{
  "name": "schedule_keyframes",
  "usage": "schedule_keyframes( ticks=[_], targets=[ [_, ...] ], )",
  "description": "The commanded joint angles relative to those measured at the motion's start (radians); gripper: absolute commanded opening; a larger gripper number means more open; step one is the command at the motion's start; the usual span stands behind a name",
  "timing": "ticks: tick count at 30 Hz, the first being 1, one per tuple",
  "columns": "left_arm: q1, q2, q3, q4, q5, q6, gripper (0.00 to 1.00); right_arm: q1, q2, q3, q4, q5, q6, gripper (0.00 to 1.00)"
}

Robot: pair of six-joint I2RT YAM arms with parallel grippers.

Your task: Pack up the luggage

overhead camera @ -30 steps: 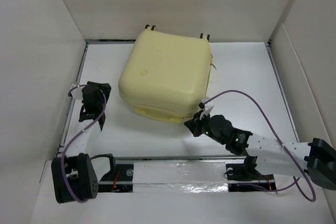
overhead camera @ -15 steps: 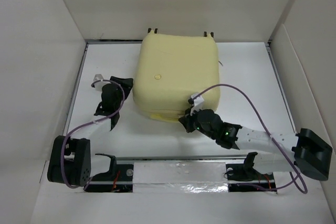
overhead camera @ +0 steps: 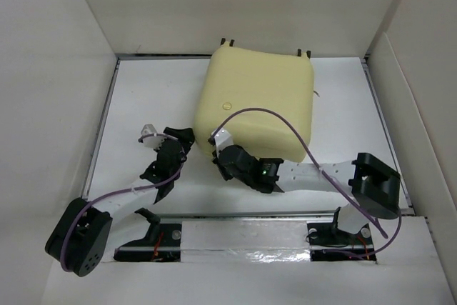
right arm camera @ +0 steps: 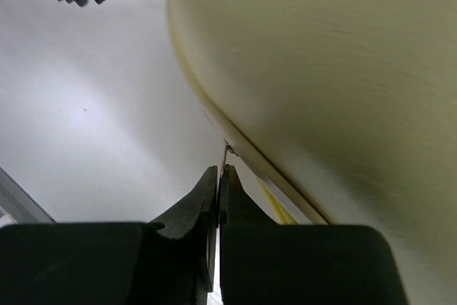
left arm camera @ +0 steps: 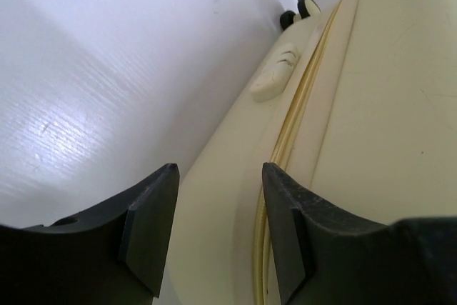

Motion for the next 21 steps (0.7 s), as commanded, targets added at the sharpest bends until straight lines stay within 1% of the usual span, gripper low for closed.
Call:
schedule_keyframes(
  ticks=[1, 3, 4, 6, 7, 8, 9, 10, 11, 12, 13, 14, 16, 17, 19, 20, 21],
  targets=[
    [-0.183, 0.028, -0.007, 0.054, 0.317, 0.023, 0.47, 0.222, 0.011, 0.176, 0.303, -0.346, -0.026, 0.0],
    [-0.183, 0.041, -0.003, 0.073, 0.313, 0.027, 0.47, 0.231, -0.031, 0.098, 0.343, -0.328, -0.004, 0.0],
    [-0.183, 0.042, 0.008, 0.065, 0.305, 0.036, 0.47, 0.231, -0.092, 0.058, 0.355, -0.311, 0.01, 0.0],
    [-0.183, 0.029, 0.02, 0.042, 0.279, 0.048, 0.47, 0.219, -0.166, -0.063, 0.331, -0.19, 0.036, 0.0],
    [-0.183, 0.009, 0.037, 0.031, 0.27, 0.062, 0.48, 0.204, -0.243, -0.103, 0.313, -0.168, 0.043, 0.0],
    [-0.183, -0.001, 0.046, 0.018, 0.262, 0.069, 0.48, 0.181, -0.281, -0.143, 0.296, -0.153, 0.056, 0.0],
    [-0.183, -0.012, 0.054, -0.007, 0.245, 0.076, 0.48, 0.153, -0.318, -0.222, 0.27, -0.145, 0.083, 0.0],
    [-0.183, -0.029, 0.065, -0.015, 0.239, 0.08, 0.48, 0.092, -0.357, -0.264, 0.267, -0.147, 0.094, 0.0],
    [-0.183, -0.038, 0.068, -0.019, 0.237, 0.091, 0.48, 0.057, -0.428, -0.304, 0.264, -0.148, 0.1, 0.0],
    [-0.168, -0.049, 0.071, -0.039, 0.236, 0.094, 0.48, 0.018, -0.464, -0.341, 0.26, -0.159, 0.106, 0.0],
    [-0.168, -0.073, 0.076, -0.05, 0.234, 0.097, 0.48, -0.052, -0.496, -0.397, 0.253, -0.165, 0.106, 0.0],
    [-0.153, -0.092, 0.077, -0.061, 0.233, 0.108, 0.5, -0.086, -0.548, -0.417, 0.244, -0.176, 0.105, 0.0],
    [-0.128, -0.145, 0.083, -0.093, 0.214, 0.122, 0.53, -0.147, -0.587, -0.436, 0.199, -0.211, 0.08, 0.0],
    [-0.108, -0.164, 0.091, -0.108, 0.207, 0.129, 0.58, -0.202, -0.605, -0.441, 0.182, -0.223, 0.076, 0.0],
    [-0.096, -0.19, 0.131, -0.143, 0.185, 0.158, 0.65, -0.253, -0.673, -0.448, 0.144, -0.265, 0.062, 0.0],
    [-0.096, -0.189, 0.152, -0.151, 0.184, 0.168, 0.72, -0.299, -0.7, -0.464, 0.136, -0.278, 0.062, 0.0],
    [-0.081, -0.176, 0.177, -0.174, 0.187, 0.178, 0.73, -0.318, -0.76, -0.471, 0.112, -0.303, 0.065, 0.0]
  ],
)
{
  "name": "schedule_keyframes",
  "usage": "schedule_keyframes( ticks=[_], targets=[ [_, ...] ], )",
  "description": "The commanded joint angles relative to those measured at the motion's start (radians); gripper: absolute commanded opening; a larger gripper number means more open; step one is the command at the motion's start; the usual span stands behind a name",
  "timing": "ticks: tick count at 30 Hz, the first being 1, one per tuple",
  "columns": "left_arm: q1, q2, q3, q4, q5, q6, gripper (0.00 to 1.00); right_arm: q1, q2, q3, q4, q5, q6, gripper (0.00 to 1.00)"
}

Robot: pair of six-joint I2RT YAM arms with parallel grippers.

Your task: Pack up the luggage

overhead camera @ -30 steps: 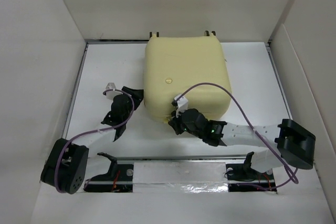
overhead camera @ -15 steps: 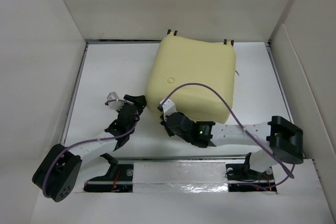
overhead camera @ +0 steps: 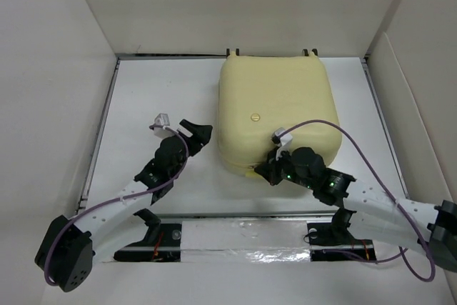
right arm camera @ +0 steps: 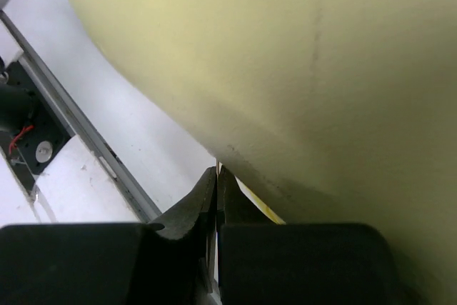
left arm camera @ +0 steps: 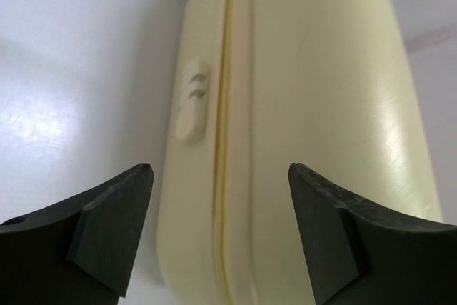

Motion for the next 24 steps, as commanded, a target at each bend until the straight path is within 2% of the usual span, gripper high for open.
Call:
schedule_keyframes(
  ticks=[1, 5, 7, 9, 11, 13, 14, 20, 24],
  targets=[
    [0.039, 0.018, 0.164, -0.025, 0.022, 0.07, 0.74, -0.1, -0.151, -0.001, 0.066, -0.029, -0.002, 0.0],
    [0.094, 0.149, 0.313, -0.041, 0.062, 0.117, 0.82, -0.153, -0.343, -0.056, -0.032, -0.026, 0.051, 0.0],
    [0.149, 0.243, 0.366, -0.018, 0.131, 0.121, 0.83, -0.167, -0.425, -0.09, -0.075, -0.02, 0.076, 0.0],
    [0.178, 0.308, 0.443, 0.013, 0.198, 0.126, 0.84, -0.178, -0.541, -0.098, -0.19, 0.006, 0.093, 0.0],
    [0.201, 0.412, 0.544, 0.013, 0.216, 0.144, 0.85, -0.201, -0.614, -0.096, -0.259, 0.042, 0.096, 0.0],
    [0.215, 0.539, 0.625, -0.001, 0.257, 0.162, 0.88, -0.215, -0.636, -0.096, -0.328, 0.037, 0.098, 0.0],
    [0.229, 0.587, 0.723, -0.014, 0.269, 0.167, 0.89, -0.227, -0.639, -0.099, -0.339, 0.027, 0.098, 0.0],
    [0.292, 0.925, 1.094, -0.106, 0.459, 0.172, 0.93, -0.227, -0.641, -0.111, -0.341, -0.022, 0.101, 0.0],
    [0.312, 1.077, 1.239, -0.114, 0.559, 0.144, 0.94, -0.227, -0.628, -0.115, -0.322, -0.03, 0.085, 0.0]
  ],
)
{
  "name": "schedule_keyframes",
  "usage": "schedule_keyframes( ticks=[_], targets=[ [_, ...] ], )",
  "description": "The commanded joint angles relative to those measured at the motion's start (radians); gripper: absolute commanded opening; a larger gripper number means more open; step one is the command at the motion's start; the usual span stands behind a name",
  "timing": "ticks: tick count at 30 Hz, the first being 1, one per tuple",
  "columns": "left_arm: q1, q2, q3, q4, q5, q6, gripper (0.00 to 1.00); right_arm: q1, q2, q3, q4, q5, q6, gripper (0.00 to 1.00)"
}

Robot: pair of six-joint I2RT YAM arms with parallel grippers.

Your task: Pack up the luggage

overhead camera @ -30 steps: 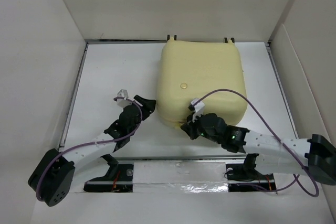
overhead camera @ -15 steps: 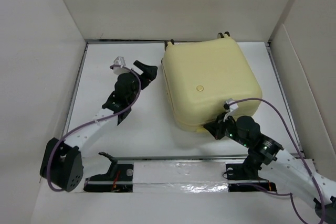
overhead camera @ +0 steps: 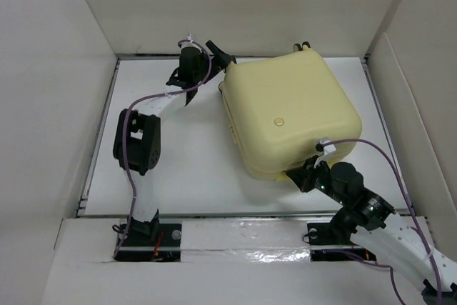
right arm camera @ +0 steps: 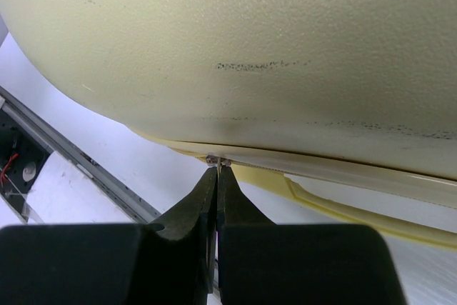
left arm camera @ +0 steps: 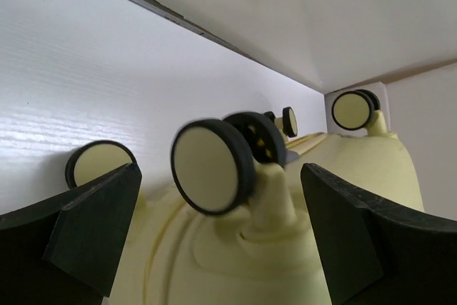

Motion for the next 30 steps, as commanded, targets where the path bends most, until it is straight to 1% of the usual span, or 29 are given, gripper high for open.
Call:
schedule_keyframes(
  ticks=[1, 2, 4, 8, 10, 11, 12, 14, 15, 16, 17, 18, 19, 20, 22, 24, 25, 26, 27, 28, 29, 30],
  targets=[
    [0.025, 0.089, 0.119, -0.022, 0.129, -0.021, 0.94, -0.009, -0.002, 0.022, 0.119, -0.037, -0.002, 0.0],
    [0.025, 0.112, 0.162, -0.019, 0.151, -0.028, 0.95, -0.009, -0.001, 0.025, 0.116, -0.049, -0.007, 0.0],
    [0.025, 0.157, 0.195, 0.007, 0.16, -0.048, 0.96, -0.009, 0.002, 0.025, 0.117, -0.057, -0.01, 0.0],
    [0.025, 0.214, 0.212, 0.125, 0.209, -0.154, 0.97, -0.009, 0.008, 0.022, 0.122, -0.068, -0.01, 0.0],
    [0.014, 0.234, 0.2, 0.22, 0.224, -0.209, 0.96, -0.009, 0.011, 0.019, 0.13, -0.068, -0.009, 0.0],
    [0.014, 0.237, 0.169, 0.264, 0.226, -0.24, 0.95, -0.009, 0.014, 0.019, 0.133, -0.068, -0.009, 0.0],
    [0.0, 0.243, 0.155, 0.356, 0.226, -0.308, 0.93, -0.009, 0.021, 0.019, 0.137, -0.065, -0.007, 0.0],
    [0.0, 0.257, 0.105, 0.451, 0.218, -0.382, 0.88, -0.009, 0.027, 0.019, 0.139, -0.058, -0.006, 0.0],
    [0.0, 0.263, 0.088, 0.553, 0.203, -0.419, 0.8, -0.009, 0.034, 0.017, 0.14, -0.055, -0.002, 0.0],
    [0.0, 0.272, 0.068, 0.602, 0.198, -0.489, 0.74, -0.009, 0.036, 0.017, 0.141, -0.045, -0.001, 0.0],
    [0.0, 0.275, 0.039, 0.651, 0.194, -0.519, 0.68, -0.009, 0.039, 0.016, 0.142, -0.04, 0.001, 0.0],
    [0.0, 0.278, 0.028, 0.736, 0.185, -0.542, 0.53, -0.009, 0.041, 0.015, 0.147, -0.035, 0.001, 0.0],
    [0.014, 0.283, 0.019, 0.769, 0.182, -0.576, 0.43, -0.009, 0.047, 0.015, 0.148, -0.032, 0.002, 0.0],
    [0.014, 0.281, 0.006, 0.795, 0.179, -0.587, 0.19, -0.009, 0.05, 0.014, 0.153, -0.031, 0.002, 0.0],
    [0.048, 0.254, -0.015, 0.831, 0.162, -0.596, 0.0, -0.009, 0.065, 0.011, 0.167, -0.028, 0.001, 0.0],
    [0.081, 0.208, -0.096, 0.867, 0.136, -0.578, 0.0, -0.009, 0.079, 0.012, 0.179, -0.028, -0.004, 0.0],
    [0.121, 0.133, -0.145, 0.883, 0.119, -0.562, 0.0, -0.009, 0.088, 0.012, 0.186, 0.006, -0.009, 0.0],
    [0.146, 0.087, -0.247, 0.892, 0.105, -0.527, 0.0, -0.009, 0.108, 0.012, 0.197, 0.009, -0.012, 0.0],
    [0.169, 0.044, -0.294, 0.895, 0.088, -0.512, 0.0, -0.02, 0.122, 0.012, 0.226, 0.012, -0.016, 0.0],
    [0.193, -0.045, -0.348, 0.906, 0.082, -0.501, 0.0, -0.02, 0.137, 0.012, 0.248, 0.011, -0.03, 0.0],
    [0.236, -0.09, -0.448, 0.921, 0.076, -0.496, 0.0, -0.029, 0.184, 0.015, 0.268, 0.006, -0.039, 0.0],
    [0.256, -0.131, -0.493, 0.936, 0.08, -0.495, 0.0, -0.049, 0.214, 0.022, 0.316, 0.0, -0.051, 0.0]
  ],
)
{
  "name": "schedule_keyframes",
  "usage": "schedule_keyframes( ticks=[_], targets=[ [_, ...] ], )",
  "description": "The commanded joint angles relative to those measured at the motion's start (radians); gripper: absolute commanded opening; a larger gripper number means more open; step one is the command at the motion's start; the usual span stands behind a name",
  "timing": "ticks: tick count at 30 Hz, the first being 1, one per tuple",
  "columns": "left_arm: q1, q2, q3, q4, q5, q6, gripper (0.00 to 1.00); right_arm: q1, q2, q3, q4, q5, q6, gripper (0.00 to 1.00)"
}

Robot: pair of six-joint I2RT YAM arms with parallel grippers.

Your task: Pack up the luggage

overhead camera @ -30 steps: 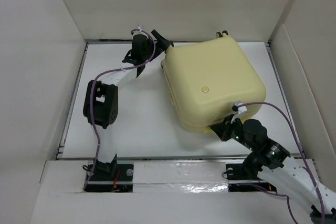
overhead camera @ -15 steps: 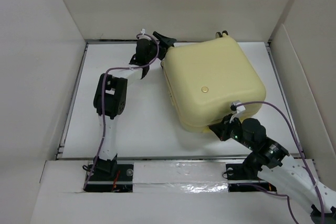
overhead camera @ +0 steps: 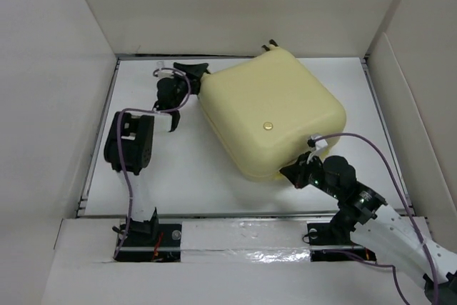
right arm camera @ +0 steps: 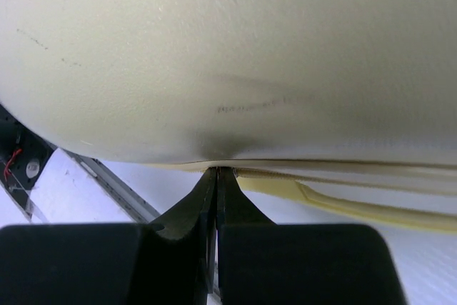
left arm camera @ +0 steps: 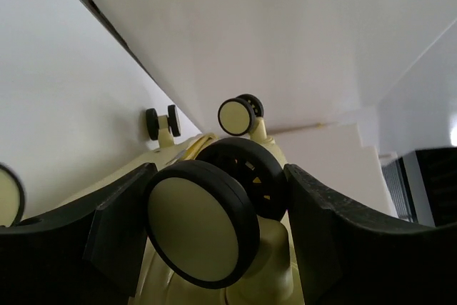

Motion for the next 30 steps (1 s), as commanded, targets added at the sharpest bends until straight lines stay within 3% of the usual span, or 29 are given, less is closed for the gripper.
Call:
schedule_keyframes(
  ticks=[1, 5, 10, 19, 24, 30],
  targets=[
    [0.151, -0.292, -0.169, 0.207, -0.045, 0.021, 0.0, -0.053, 0.116, 0.029, 0.241, 0.015, -0.069, 0.0],
    [0.2, -0.543, -0.417, 0.192, -0.048, 0.055, 0.0, -0.145, 0.308, 0.131, 0.382, -0.143, -0.146, 0.0],
    [0.26, -0.73, -0.484, 0.03, -0.057, 0.118, 0.0, -0.169, 0.468, 0.222, 0.436, -0.27, -0.174, 0.0],
    [0.3, -0.721, -0.335, -0.17, 0.018, 0.13, 0.0, -0.119, 0.303, -0.032, 0.47, -0.245, -0.061, 0.0],
    [0.3, -0.761, -0.491, -0.147, 0.021, 0.118, 0.0, -0.073, 0.198, -0.156, 0.511, -0.202, 0.021, 0.0],
    [0.3, -0.738, -0.678, -0.053, -0.006, 0.11, 0.0, 0.005, 0.247, -0.161, 0.557, -0.254, 0.03, 0.0]
  ],
)
